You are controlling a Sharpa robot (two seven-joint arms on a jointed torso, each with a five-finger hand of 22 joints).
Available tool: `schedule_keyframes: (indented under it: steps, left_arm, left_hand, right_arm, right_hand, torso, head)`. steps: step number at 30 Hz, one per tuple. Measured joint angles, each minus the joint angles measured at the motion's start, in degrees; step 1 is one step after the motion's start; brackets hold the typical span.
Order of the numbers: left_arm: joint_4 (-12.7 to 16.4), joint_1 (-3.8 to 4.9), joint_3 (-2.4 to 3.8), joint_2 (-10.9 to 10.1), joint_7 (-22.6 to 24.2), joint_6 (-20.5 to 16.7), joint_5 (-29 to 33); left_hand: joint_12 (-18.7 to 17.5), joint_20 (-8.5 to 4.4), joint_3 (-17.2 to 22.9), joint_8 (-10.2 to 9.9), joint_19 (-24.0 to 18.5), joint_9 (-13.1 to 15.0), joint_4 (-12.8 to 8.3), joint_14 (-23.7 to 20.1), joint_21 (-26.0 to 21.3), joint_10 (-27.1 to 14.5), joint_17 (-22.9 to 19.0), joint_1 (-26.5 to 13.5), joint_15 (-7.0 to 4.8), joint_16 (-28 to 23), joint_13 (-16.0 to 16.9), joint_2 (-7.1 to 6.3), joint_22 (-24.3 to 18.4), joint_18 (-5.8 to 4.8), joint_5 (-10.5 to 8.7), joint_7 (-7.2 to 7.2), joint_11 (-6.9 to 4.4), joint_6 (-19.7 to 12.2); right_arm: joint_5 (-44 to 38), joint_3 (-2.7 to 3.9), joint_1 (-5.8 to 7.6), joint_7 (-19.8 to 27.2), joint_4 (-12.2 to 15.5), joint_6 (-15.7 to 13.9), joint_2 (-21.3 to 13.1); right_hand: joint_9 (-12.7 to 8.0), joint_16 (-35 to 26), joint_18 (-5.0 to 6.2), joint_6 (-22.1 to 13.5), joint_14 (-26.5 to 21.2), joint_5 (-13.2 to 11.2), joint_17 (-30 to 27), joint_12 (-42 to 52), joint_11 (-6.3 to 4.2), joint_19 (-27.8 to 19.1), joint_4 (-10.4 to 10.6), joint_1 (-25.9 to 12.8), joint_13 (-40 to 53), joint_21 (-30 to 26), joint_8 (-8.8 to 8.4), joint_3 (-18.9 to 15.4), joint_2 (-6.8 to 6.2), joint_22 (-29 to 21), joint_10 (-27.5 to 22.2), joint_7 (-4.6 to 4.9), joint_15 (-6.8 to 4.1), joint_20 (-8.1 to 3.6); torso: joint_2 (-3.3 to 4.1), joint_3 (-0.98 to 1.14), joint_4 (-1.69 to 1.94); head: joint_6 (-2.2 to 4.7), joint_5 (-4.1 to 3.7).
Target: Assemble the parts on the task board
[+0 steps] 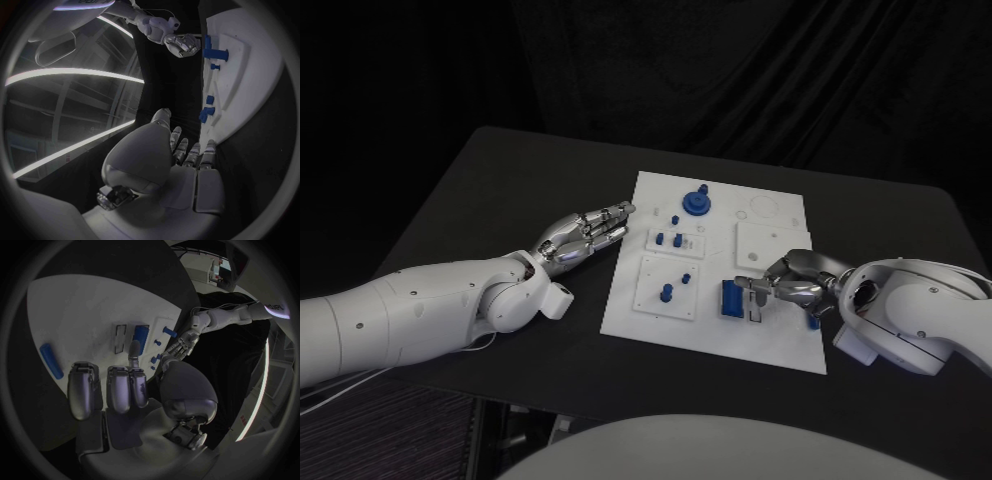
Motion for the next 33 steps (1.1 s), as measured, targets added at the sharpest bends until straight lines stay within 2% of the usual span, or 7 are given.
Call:
schedule_keyframes:
  steps: [3,7,15,20,24,28,33]
  left_arm:
    - [0.0,0.0,0.0,-0.1,0.0,0.0,0.0]
    - [0.1,-0.01,0.0,-0.2,0.0,0.0,0.0]
    - [0.5,-0.02,-0.01,-0.2,0.0,-0.1,0.0]
    - [0.6,-0.03,-0.02,-0.3,0.0,-0.1,0.0]
    - [0.6,-0.03,-0.02,-0.3,0.0,-0.1,0.0]
    - [0.6,-0.03,0.0,-0.3,0.0,-0.1,0.0]
    - [0.5,-0.03,0.0,-0.3,0.0,-0.1,0.0]
  left_hand:
    - [0.0,0.21,0.0,0.0,0.2,0.0,0.0,0.0,0.0,0.0,0.0,0.0,0.0,0.0,0.0,0.0,0.0,0.0,0.0,0.0,0.0,0.0]
    - [0.0,0.21,0.0,0.0,0.2,0.0,0.0,0.0,0.0,0.0,0.0,0.0,0.0,0.0,0.0,0.0,0.0,-0.01,0.0,0.0,0.0,0.0]
    - [0.0,0.21,0.0,0.0,0.2,0.0,0.0,0.0,0.0,0.0,0.0,0.0,0.0,0.0,0.0,0.0,0.1,-0.01,0.0,0.0,0.0,0.0]
    - [0.0,0.21,0.1,0.0,0.2,0.0,-0.1,0.0,0.0,0.0,0.0,0.0,0.0,0.0,0.0,0.0,0.1,0.0,0.26,0.0,0.0,0.0]
    - [0.0,0.21,0.2,0.0,0.2,0.0,-0.2,0.0,0.0,0.0,0.0,0.0,0.0,0.0,0.0,0.0,0.1,0.0,0.26,0.0,0.0,0.0]
    - [0.0,0.2,0.2,0.0,0.2,0.0,-0.2,0.0,0.0,0.0,0.0,0.0,-0.01,0.0,0.0,0.0,0.1,-0.01,0.26,0.0,0.0,0.0]
    - [0.0,0.2,0.2,0.0,0.2,0.0,-0.2,0.0,0.0,0.0,0.0,0.0,-0.01,0.0,0.0,0.0,0.1,0.0,0.26,0.0,0.0,0.0]
  right_arm:
    - [-0.5,0.03,1.56,0.4,1.3,-0.6,-2.2]
    - [-1.1,0.13,3.27,0.3,2.7,-1.0,-5.8]
    - [-2.0,-0.06,4.06,-1.5,2.7,-0.2,-10.4]
    - [-3.5,-0.08,4.04,-3.6,1.8,1.0,-12.0]
    - [-4.9,-0.07,3.17,-5.4,1.5,2.0,-12.7]
    - [-6.4,-0.13,1.66,-7.0,1.0,3.0,-13.0]
    - [-8.0,-0.15,0.52,-8.5,0.5,3.8,-12.6]
  right_hand:
    - [0.0,0.0,0.0,-0.4,0.0,0.0,0.0,0.0,0.0,0.0,0.2,0.2,0.0,0.0,0.0,-0.2,-0.23,0.0,0.0,-0.25,0.0,0.0]
    - [-0.1,0.0,0.0,-1.2,0.0,0.0,0.0,0.0,0.0,0.0,0.1,1.0,0.0,0.0,-0.23,-0.7,-0.24,0.0,0.0,0.21,0.0,0.0]
    - [-0.7,0.0,0.0,-1.6,0.0,0.0,0.0,0.0,0.0,0.0,-0.1,3.1,0.0,0.0,-0.68,-1.7,0.11,0.0,0.0,0.22,0.0,0.0]
    - [-1.2,0.0,0.0,-1.6,0.0,0.0,0.0,0.0,0.0,0.0,-0.4,5.1,0.0,0.0,-1.0,-2.3,0.06,0.0,0.0,0.22,0.0,0.0]
    - [-1.6,0.0,0.0,-1.2,0.0,0.0,0.0,0.0,0.0,0.0,-1.0,7.6,0.0,0.0,-1.35,-2.9,-0.03,0.0,0.0,0.22,0.0,0.0]
    - [-1.7,0.0,0.0,-1.2,0.0,0.0,0.0,0.0,0.0,0.0,-1.1,8.6,0.0,0.0,-1.56,-3.0,0.21,0.0,0.0,0.22,0.0,0.0]
    - [-1.8,0.0,0.0,-0.8,0.0,0.0,0.0,0.0,0.0,0.0,-1.3,9.2,0.0,0.0,-1.56,-3.2,0.29,0.0,0.0,0.22,0.0,0.0]
  torso:
    - [0.01,0.0,0.0]
    - [0.03,0.02,-0.01]
    - [-0.05,-0.02,-0.03]
    - [-0.1,-0.2,-0.08]
    - [-0.1,-0.27,-0.12]
    - [-0.08,-0.26,-0.08]
    - [-0.02,-0.18,0.17]
  head:
    - [0.0,-0.2]
    - [0.0,-0.7]
    - [0.0,-1.97]
    - [0.0,-2.66]
    - [0.0,-3.47]
    - [0.0,-4.31]
    - [0.0,-5.25]
